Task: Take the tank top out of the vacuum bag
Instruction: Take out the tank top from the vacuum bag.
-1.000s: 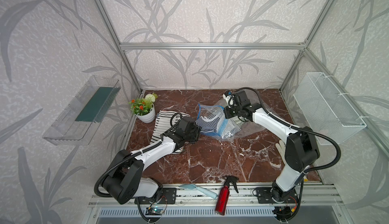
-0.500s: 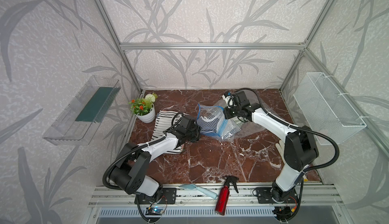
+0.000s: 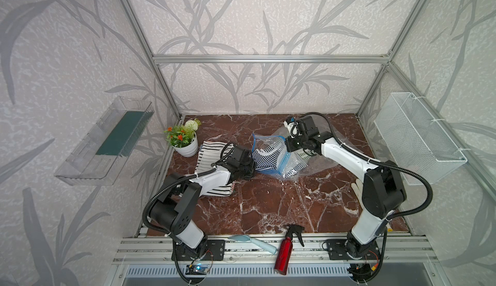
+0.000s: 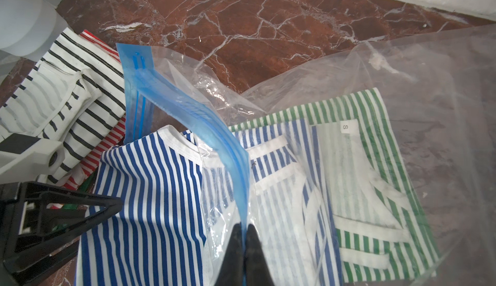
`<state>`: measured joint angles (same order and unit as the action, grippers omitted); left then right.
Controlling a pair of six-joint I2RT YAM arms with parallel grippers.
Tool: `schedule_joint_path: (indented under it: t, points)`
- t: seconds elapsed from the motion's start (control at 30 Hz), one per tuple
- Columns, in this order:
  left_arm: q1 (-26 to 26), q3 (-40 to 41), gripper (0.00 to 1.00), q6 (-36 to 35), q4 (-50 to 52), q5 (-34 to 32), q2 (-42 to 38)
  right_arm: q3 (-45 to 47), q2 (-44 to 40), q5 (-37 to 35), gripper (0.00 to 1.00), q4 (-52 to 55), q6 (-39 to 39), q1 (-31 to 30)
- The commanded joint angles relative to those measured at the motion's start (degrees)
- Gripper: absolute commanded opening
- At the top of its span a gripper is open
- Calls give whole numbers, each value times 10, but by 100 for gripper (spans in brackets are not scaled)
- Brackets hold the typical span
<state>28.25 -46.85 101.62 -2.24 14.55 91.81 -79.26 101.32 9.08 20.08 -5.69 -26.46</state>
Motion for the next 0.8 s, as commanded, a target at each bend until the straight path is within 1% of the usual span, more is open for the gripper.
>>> schedule_joint_path:
  t: [0.0, 0.1, 0.3, 0.47, 0.57, 0.67, 0.77]
  points:
    - [-3, -17, 13, 11, -2, 4, -2, -9, 8, 2, 0, 12, 9, 6]
    - [-3, -17, 0, 1, 15, -4, -13, -9, 8, 3, 0, 13, 9, 5]
    - [-4, -38, 0, -27, 64, -14, -45, -12, 11, 8, 0, 15, 8, 6]
    - [-4, -57, 0, -36, 110, -22, -71, -14, 7, 5, 0, 19, 10, 7]
    - [-2, -63, 0, -35, 117, -22, -84, -14, 6, 4, 0, 21, 10, 9]
    - [-3, -81, 0, -41, 141, -29, -98, -14, 5, 4, 0, 23, 10, 9]
    - [-4, -111, 0, -47, 186, -38, -112, -15, 4, 7, 0, 26, 9, 9]
